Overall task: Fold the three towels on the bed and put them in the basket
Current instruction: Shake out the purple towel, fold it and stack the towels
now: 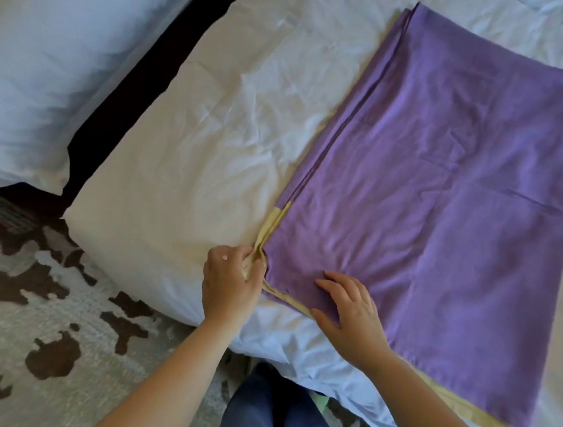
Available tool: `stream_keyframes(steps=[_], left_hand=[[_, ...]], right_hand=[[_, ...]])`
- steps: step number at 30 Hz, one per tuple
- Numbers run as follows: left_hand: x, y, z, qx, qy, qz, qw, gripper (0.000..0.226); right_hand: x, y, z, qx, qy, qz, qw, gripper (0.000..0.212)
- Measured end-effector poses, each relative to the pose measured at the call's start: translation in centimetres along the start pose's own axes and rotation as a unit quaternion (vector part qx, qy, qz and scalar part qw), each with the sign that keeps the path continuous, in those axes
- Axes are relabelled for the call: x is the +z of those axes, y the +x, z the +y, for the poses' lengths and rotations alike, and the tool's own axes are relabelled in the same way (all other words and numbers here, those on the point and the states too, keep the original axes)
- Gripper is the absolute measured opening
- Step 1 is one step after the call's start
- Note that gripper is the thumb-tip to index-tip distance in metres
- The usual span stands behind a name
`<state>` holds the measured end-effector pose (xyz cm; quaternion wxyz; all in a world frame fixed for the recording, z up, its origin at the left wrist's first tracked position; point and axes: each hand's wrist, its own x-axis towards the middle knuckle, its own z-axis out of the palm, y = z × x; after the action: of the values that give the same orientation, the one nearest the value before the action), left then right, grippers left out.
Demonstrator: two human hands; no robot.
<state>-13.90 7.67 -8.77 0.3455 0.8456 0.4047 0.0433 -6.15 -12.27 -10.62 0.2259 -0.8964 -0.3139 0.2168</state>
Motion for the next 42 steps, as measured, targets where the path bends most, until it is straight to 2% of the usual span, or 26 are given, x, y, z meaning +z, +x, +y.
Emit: stream_keyframes(steps=[3,7,10,13,16,20,22,24,29,31,33,34,36,38,42], left_hand=[[0.3,-0.3,0.7,-0.001,0.055,0.050,0.997,0.031],[0.7,0.2,0.4,-0.074,0.038,-0.059,0.995,0.052],[1.1,0.9,0.2,-0.121,0.017,-0.074,0.990,0.055],[1.0,2.0,0.1,-0.159,-0.021,-0.114,0.980,0.042],[0.5,2.2,0.4,-0.176,-0.108,-0.150,0.967,0.025],[-0.4,1.8,0.7,-0.138,-0.196,-0.119,0.964,0.014],[-1.3,1.9,0.1,-0.106,-0.219,-0.080,0.967,0.017],[-1.8,2.3,-1.1,-0.107,-0.199,-0.036,0.973,0.014],[-0.6,2.4,-2.5,-0.112,-0.042,-0.054,0.991,0.025],[-0.2,1.8,-1.5,-0.070,0.056,-0.003,0.996,0.030],[0.3,0.7,-0.3,0.053,0.167,0.047,0.983,0.034],[0.9,0.0,0.5,0.131,0.174,0.046,0.975,0.032],[2.5,-1.9,2.5,0.255,0.142,-0.024,0.956,0.027],[4.5,-3.6,4.2,0.335,0.130,-0.122,0.925,0.026],[8.2,-6.1,6.8,0.417,0.160,-0.260,0.856,0.037]], right_hand=[[-0.2,-1.3,0.6,0.000,0.003,0.009,1.000,0.048],[-0.3,-2.5,1.0,-0.001,0.012,0.013,1.000,0.046],[-0.3,-2.7,1.2,-0.005,0.009,0.006,1.000,0.047],[-0.3,-2.8,1.4,-0.007,0.008,0.006,1.000,0.049],[-0.3,-2.7,1.7,-0.019,-0.005,0.013,1.000,0.048],[-0.2,-2.8,1.7,-0.014,-0.019,0.019,1.000,0.045],[-0.1,-2.8,1.7,-0.018,-0.023,0.040,0.999,0.041],[0.0,-3.0,1.7,-0.023,-0.037,0.059,0.997,0.036],[-0.2,-4.3,3.1,-0.031,-0.074,0.088,0.993,0.029],[-0.8,-5.5,4.2,-0.025,-0.080,0.085,0.993,0.031],[-1.5,-7.0,5.7,-0.005,-0.086,0.090,0.992,0.032],[-1.9,-7.9,6.5,0.011,-0.087,0.096,0.992,0.031],[-2.7,-9.8,8.3,0.047,-0.089,0.112,0.989,0.030],[-3.5,-11.8,10.2,0.085,-0.094,0.125,0.984,0.028],[-5.0,-15.7,13.5,0.160,-0.109,0.148,0.970,0.025]])
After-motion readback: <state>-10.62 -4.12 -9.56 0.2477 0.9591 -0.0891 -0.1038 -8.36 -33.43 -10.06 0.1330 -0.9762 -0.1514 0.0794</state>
